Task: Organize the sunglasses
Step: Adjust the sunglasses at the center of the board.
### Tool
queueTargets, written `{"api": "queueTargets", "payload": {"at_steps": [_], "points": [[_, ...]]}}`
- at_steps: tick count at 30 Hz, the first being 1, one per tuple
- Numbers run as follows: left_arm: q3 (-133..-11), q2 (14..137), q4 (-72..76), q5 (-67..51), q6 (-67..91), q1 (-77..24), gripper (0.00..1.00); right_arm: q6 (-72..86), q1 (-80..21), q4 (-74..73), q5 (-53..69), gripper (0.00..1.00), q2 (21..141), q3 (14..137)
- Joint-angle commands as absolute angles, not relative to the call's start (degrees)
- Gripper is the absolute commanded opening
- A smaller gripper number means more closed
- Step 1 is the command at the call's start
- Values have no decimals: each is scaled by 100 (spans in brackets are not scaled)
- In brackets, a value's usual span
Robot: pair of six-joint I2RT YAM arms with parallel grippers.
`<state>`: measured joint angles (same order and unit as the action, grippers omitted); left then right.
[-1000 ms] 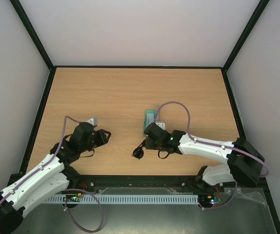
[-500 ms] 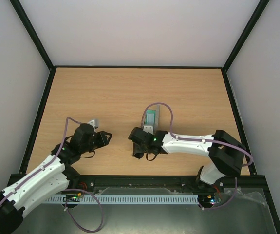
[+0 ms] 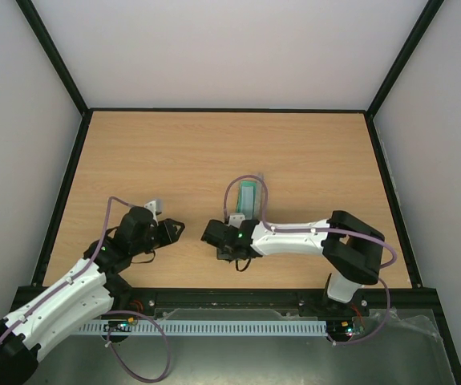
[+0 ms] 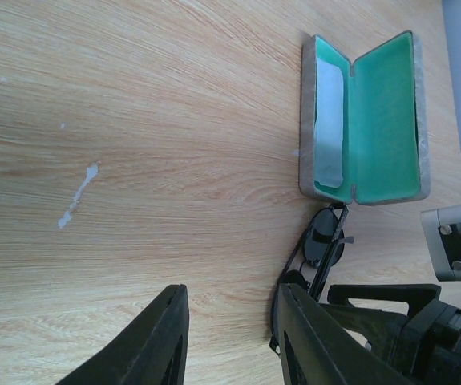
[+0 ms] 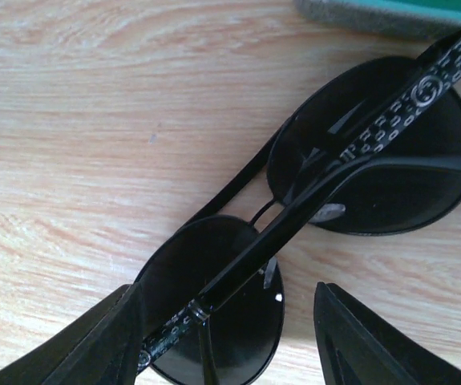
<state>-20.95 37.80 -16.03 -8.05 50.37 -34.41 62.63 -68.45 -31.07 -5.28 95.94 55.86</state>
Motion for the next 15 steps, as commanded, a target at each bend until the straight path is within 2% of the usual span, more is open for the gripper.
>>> {"api": "queueTargets", "payload": {"at_steps": [1, 10, 15], "points": [[-1982, 3722, -1516, -905, 5000, -3400, 33, 6484, -6997, -3370, -765, 58, 9550, 5542], [-2003, 3747, -1521, -905, 5009, -3396, 33, 6611, -7051, -3488, -820, 51, 9067, 5078], [-1998, 3746, -1543, -896, 5018, -3393, 33, 6697, -7062, -3539, -831, 51, 8626, 4812]]}}
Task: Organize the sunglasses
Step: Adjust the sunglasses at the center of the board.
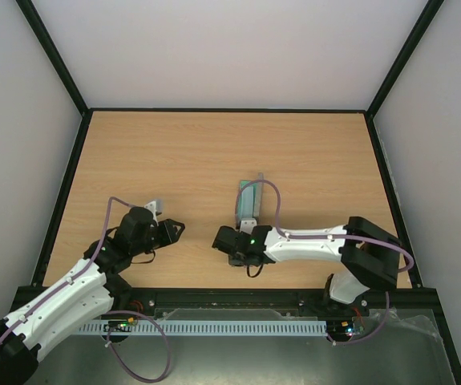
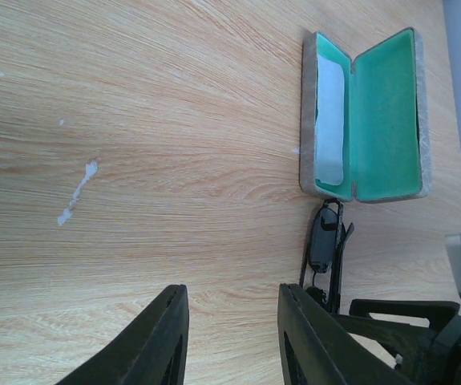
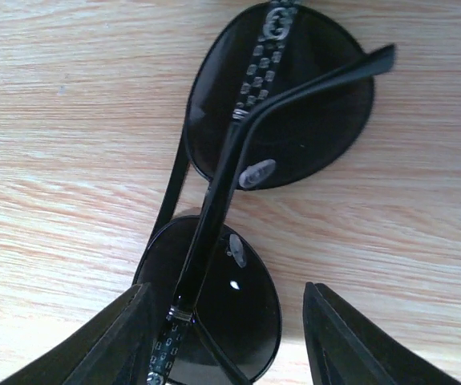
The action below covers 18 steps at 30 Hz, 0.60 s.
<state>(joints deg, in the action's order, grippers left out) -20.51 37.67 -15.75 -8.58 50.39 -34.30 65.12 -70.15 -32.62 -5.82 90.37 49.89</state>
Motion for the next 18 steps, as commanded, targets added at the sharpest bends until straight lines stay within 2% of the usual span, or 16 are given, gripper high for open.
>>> {"api": "queueTargets", "payload": {"at_steps": [1, 6, 11, 18], "points": [[-1998, 3747, -1546, -890, 5019, -3397, 33, 6697, -7055, -3604, -881, 52, 8554, 4827], [-2019, 3783, -1544, -876, 5019, -3397, 33, 6596, -7049, -4011, -1265, 50, 8543, 5203], [-2077, 3797, -1596, -855, 5010, -3396, 33, 6491, -6982, -3912, -1277, 40, 8808, 5333], [-2129, 3762, -1704, -826, 4983, -3395, 33, 6346, -6769, -3735, -1310, 40, 9073, 5370]]}}
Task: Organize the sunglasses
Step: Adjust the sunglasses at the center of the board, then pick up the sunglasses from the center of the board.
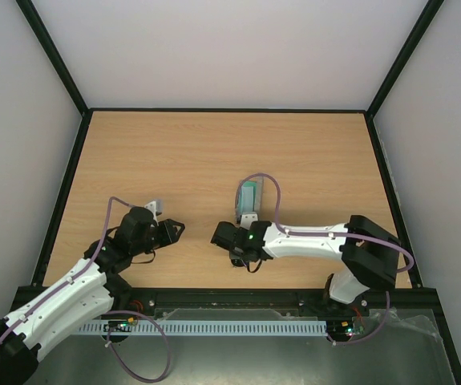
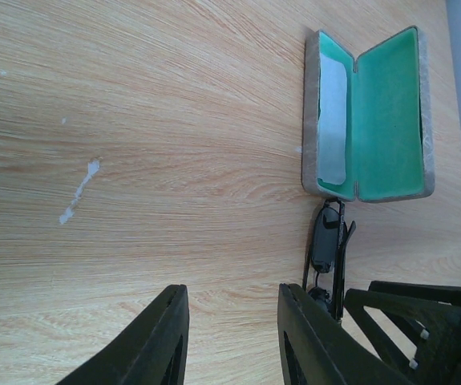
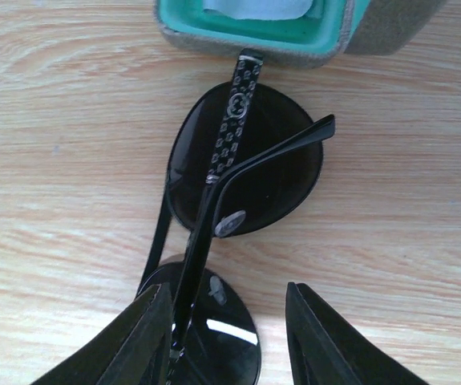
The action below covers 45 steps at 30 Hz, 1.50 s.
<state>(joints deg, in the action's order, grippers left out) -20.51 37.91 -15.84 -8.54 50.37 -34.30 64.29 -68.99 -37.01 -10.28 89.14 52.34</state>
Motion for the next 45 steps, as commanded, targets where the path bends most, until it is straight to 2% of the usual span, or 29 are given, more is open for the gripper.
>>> {"api": "queueTargets", "payload": {"at_steps": [1, 18, 25, 38, 45], "points": [[-2135, 3762, -1713, -825, 4983, -3395, 33, 6318, -6726, -3691, -1291, 40, 9093, 5361], [-2166, 3883, -1667, -814, 4957, -3400, 33, 6058, -6524, -3279, -1034, 36, 9372, 5483], [-2111, 3850, -1652, -817, 4970, -3400, 33, 6030, -6522, -3147, -932, 31, 9593, 5466], [-2040, 3864, -1587, -843, 4975, -3376, 33, 6034, -6524, -3262, -1001, 2, 9529, 5448], [-1996, 3883, -1563, -844, 4983, -3377, 33, 6012, -6575, -3401, -1064, 1, 9326, 5387]]}}
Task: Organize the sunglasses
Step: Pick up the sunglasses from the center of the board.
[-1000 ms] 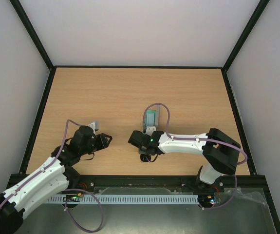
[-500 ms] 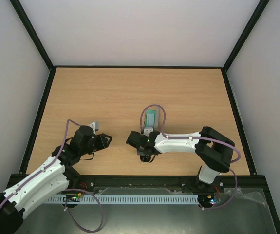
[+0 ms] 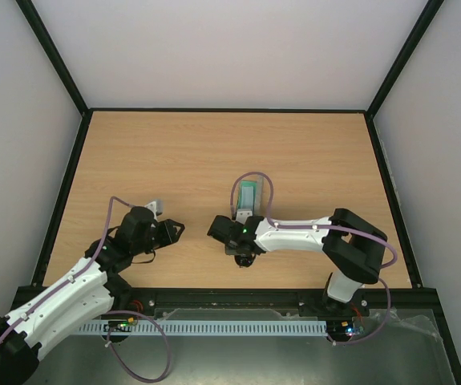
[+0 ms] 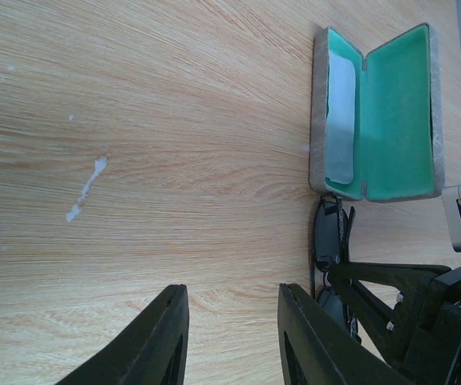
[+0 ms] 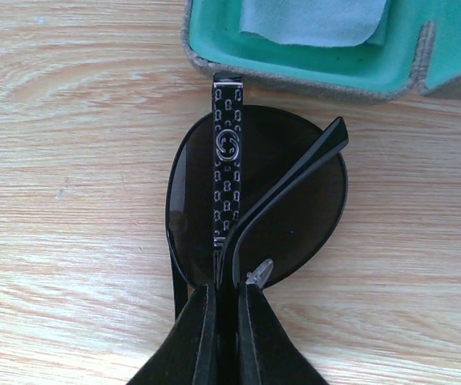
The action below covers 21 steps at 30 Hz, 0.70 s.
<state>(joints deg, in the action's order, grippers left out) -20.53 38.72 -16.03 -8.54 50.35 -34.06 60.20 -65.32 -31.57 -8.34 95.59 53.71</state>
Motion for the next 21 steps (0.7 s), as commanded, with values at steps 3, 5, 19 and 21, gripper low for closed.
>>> {"api": "queueTargets", "payload": {"at_steps": [3, 5, 19, 21], "points": [[-2015, 3898, -1570, -852, 4987, -3372, 33, 6040, -6707, -3601, -1121, 1, 9135, 5540], [-2009, 3858, -1625, -816, 4996, -3369, 33, 6070, -6793, -3718, -1113, 1, 8987, 5672], [-1863, 3832, -1568, -830, 5018, -3357, 33, 5294, -6109, -4135, -1020, 1, 8864, 6762], [-1823, 3894, -1504, -848, 5019, -3350, 33, 5050, -5832, -4154, -999, 1, 9013, 6973]]}}
